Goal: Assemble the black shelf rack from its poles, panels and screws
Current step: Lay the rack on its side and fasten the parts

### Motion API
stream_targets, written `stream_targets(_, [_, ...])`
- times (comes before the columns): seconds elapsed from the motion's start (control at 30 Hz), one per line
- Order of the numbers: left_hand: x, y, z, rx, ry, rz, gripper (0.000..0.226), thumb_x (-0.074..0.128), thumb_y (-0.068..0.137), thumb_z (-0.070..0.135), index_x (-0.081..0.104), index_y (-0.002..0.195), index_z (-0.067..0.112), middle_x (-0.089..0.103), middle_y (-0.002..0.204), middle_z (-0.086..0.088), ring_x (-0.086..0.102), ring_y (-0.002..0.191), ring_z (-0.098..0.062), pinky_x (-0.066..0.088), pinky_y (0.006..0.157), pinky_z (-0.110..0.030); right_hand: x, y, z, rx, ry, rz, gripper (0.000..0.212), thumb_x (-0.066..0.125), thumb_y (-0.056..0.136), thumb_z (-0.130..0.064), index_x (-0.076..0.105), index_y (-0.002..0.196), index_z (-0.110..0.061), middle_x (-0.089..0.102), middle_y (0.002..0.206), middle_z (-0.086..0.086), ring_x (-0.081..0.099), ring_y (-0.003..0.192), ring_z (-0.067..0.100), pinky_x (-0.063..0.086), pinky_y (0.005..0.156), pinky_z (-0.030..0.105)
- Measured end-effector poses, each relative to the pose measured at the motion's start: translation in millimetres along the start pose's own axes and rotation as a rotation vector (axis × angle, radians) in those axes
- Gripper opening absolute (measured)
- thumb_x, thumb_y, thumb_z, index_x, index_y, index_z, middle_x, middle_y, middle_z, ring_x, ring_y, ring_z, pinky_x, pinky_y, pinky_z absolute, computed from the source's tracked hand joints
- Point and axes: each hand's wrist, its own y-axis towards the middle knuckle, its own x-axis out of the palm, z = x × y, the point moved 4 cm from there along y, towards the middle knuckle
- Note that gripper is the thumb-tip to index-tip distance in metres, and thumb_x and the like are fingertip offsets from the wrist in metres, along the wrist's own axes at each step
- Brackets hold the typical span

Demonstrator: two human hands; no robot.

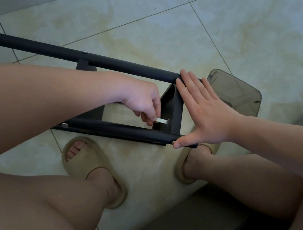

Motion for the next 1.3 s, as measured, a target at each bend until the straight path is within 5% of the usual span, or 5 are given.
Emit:
stream_targets(0.2, [3.4, 6.8, 4.1, 0.031, -0.027, 0.091, 0.016, 0.069, 0.091, 0.017, 0.070, 0.079, 0.028, 0.071, 0.073, 0.011, 0.061, 0.063, 0.005, 0.048, 0.066, -0.022, -0.5, 0.2, 0.0, 0.002, 0.004, 0.002, 0.150, 0.031, 0.057, -0.104, -0.020, 0.158, -0.006, -0.032, 0.164, 0.012, -0.030, 0.152, 0.025, -0.014, 0.125, 0.045])
stream_targets(0.33, [8.0, 7.3, 1.6, -0.003, -0.386, 0.122, 0.013, 0.066, 0.094, 0.013, 0.070, 0.083, 0.019, 0.067, 0.086, 0.000, 0.065, 0.085, -0.013, 0.053, 0.077, -0.028, -0.1, 0.5, -0.2, -0.001, 0.006, 0.002, 0.150, 0.030, 0.057, -0.105, -0.020, 0.158, -0.006, -0.033, 0.163, 0.012, -0.030, 0.152, 0.026, -0.013, 0.125, 0.046])
stream_targets(0.5, [18.3, 9.3, -2.7, -0.104, -0.742, 0.066, 0.007, 0.060, 0.099, 0.015, 0.063, 0.092, 0.013, 0.069, 0.088, -0.005, 0.068, 0.087, -0.017, 0.053, 0.083, -0.032, 0.0, 0.6, -0.3, -0.004, 0.009, 0.019, 0.150, 0.030, 0.057, -0.104, -0.016, 0.159, -0.005, -0.030, 0.164, 0.013, -0.027, 0.153, 0.027, -0.013, 0.125, 0.046])
stream_targets(0.83, [10.3, 9.7, -5.4, -0.145, -0.711, 0.205, 0.007, 0.063, 0.097, 0.016, 0.069, 0.101, 0.016, 0.077, 0.080, 0.000, 0.070, 0.077, -0.012, 0.052, 0.075, -0.026, 0.6, 1.2, 0.0, -0.004, 0.009, 0.011, 0.150, 0.031, 0.057, -0.105, -0.018, 0.158, -0.006, -0.032, 0.164, 0.012, -0.029, 0.152, 0.026, -0.013, 0.125, 0.047])
stream_targets(1.3, [11.4, 7.1, -2.9, -0.199, -0.677, 0.117, 0.008, 0.060, 0.099, 0.019, 0.067, 0.100, 0.016, 0.075, 0.074, 0.004, 0.066, 0.079, -0.013, 0.051, 0.080, -0.030, 0.3, 1.0, -0.4, -0.004, 0.016, 0.015, 0.150, 0.030, 0.056, -0.104, -0.018, 0.159, -0.006, -0.031, 0.164, 0.012, -0.027, 0.153, 0.026, -0.011, 0.126, 0.048])
